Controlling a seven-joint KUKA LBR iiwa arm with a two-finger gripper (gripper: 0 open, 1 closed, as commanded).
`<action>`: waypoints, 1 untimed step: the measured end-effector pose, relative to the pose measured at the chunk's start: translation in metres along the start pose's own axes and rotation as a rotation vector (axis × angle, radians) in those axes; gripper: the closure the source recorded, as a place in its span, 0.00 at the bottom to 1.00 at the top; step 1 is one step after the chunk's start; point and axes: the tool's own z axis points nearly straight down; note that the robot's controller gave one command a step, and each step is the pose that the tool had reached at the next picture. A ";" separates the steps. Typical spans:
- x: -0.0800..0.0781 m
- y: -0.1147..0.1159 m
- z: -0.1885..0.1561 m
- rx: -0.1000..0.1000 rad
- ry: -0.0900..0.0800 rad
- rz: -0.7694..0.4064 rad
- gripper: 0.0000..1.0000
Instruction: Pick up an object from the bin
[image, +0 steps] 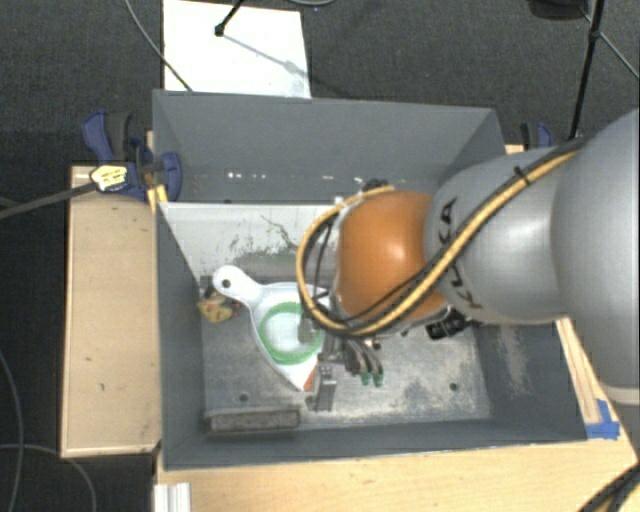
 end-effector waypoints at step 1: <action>-0.002 -0.001 -0.004 -0.001 -0.007 0.004 0.00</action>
Offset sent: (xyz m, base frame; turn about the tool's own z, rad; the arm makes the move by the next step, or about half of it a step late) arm -0.0061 0.0076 -0.0530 0.1183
